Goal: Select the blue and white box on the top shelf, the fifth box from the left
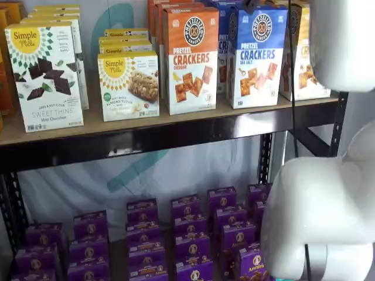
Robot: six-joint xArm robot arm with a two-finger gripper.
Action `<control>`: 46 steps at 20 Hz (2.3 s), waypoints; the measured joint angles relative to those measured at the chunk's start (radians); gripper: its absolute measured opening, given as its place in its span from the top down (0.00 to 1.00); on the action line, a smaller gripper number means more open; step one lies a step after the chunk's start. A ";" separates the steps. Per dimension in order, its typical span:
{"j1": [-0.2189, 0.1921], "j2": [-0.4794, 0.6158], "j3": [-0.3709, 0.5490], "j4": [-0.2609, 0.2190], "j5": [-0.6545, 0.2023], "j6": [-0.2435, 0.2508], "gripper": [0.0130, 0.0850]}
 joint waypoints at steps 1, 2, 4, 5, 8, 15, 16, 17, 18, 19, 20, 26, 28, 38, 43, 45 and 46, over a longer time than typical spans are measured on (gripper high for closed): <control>0.002 0.010 -0.010 -0.007 -0.010 -0.003 0.00; 0.004 0.024 -0.026 -0.016 -0.009 -0.005 0.00; 0.007 0.062 -0.068 -0.032 0.008 -0.009 0.00; 0.007 0.073 -0.077 -0.035 0.005 -0.011 0.00; 0.006 0.099 -0.095 -0.046 -0.008 -0.021 0.00; -0.003 0.159 -0.124 -0.072 -0.037 -0.057 0.00; -0.006 0.167 -0.127 -0.074 -0.038 -0.062 0.00; -0.007 0.174 -0.129 -0.077 -0.040 -0.068 0.00; -0.009 0.181 -0.130 -0.080 -0.044 -0.073 0.00; -0.010 0.188 -0.132 -0.083 -0.048 -0.078 0.00; -0.011 0.194 -0.133 -0.087 -0.052 -0.082 0.00; -0.005 0.213 -0.131 -0.110 -0.083 -0.099 0.00; 0.001 0.217 -0.132 -0.125 -0.083 -0.100 0.00; 0.031 0.237 -0.160 -0.202 -0.023 -0.096 0.00; 0.044 0.237 -0.162 -0.229 -0.007 -0.094 0.00; 0.047 0.237 -0.163 -0.241 -0.002 -0.094 0.00; 0.049 0.236 -0.162 -0.248 -0.002 -0.095 0.00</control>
